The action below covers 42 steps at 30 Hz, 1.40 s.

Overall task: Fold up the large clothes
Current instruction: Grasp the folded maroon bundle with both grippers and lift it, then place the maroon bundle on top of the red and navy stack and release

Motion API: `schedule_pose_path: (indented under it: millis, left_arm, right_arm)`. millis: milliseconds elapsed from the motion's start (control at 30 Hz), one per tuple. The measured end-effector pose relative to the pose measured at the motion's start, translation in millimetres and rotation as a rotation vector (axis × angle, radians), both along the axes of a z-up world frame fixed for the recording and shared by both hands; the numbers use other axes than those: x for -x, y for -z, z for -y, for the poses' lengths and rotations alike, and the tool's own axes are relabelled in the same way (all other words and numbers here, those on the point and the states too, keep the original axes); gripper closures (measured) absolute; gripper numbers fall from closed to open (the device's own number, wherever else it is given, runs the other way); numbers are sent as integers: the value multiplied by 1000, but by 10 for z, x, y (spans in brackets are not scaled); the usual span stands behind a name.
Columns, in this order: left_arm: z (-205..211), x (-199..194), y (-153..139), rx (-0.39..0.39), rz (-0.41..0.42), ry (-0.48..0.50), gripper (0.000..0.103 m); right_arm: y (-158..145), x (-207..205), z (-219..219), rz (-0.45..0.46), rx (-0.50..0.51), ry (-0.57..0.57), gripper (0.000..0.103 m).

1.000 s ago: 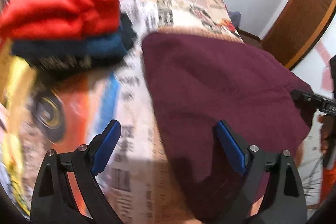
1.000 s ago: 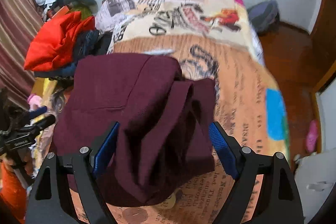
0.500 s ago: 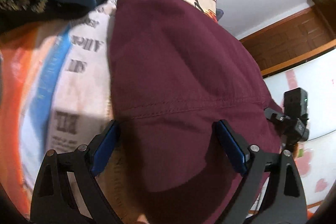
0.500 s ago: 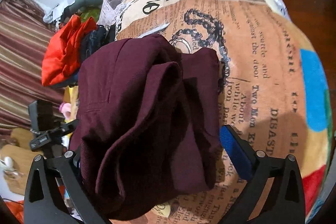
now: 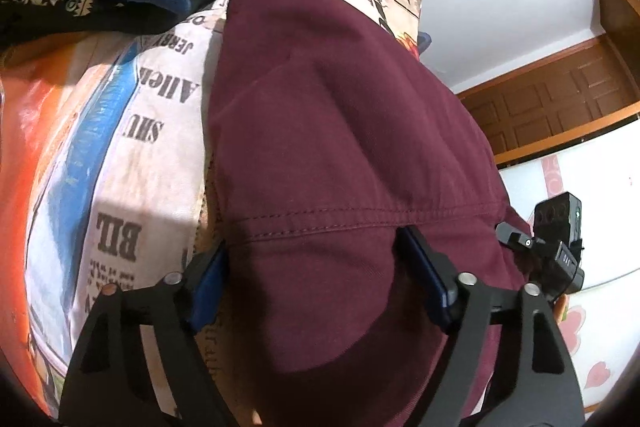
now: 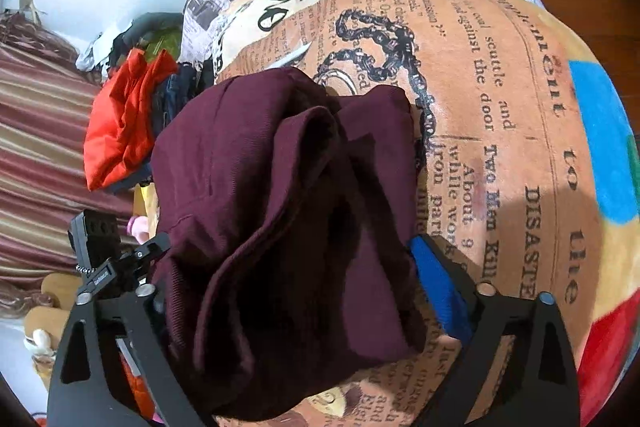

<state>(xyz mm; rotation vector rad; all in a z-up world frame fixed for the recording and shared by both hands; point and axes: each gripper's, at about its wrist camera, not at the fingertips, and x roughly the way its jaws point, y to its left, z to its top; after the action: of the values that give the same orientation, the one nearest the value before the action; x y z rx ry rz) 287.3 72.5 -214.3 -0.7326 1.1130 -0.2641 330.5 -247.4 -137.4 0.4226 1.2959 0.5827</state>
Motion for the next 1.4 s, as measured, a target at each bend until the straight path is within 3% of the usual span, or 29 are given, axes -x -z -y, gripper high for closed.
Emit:
schedule_pose_path:
  millis: [200, 333, 433, 700, 1000, 1233, 1400]
  left_arm:
    - [42, -26, -192, -37, 17, 27, 41]
    - [107, -31, -465, -84, 79, 57, 54]
    - [168, -20, -666, -126, 129, 81, 62]
    - [7, -20, -1087, -110, 209, 79, 68]
    - [-608, 44, -1988, -149, 425, 11, 69]
    - [-1297, 23, -2946, -288, 612, -87, 69]
    - [-1883, -81, -3274, -397, 651, -171, 69]
  right_arm:
    - [-161, 48, -39, 49, 38, -7, 43]
    - [-309, 90, -69, 84, 19, -3, 61]
    - [-446, 125, -119, 121, 11, -5, 68]
    - [-863, 127, -307, 217, 4, -12, 73]
    - [-1658, 6, -903, 422, -53, -83, 74]
    - [-2181, -313, -1667, 531, -117, -132, 74]
    - [-2242, -631, -2389, 558, -199, -179, 74]
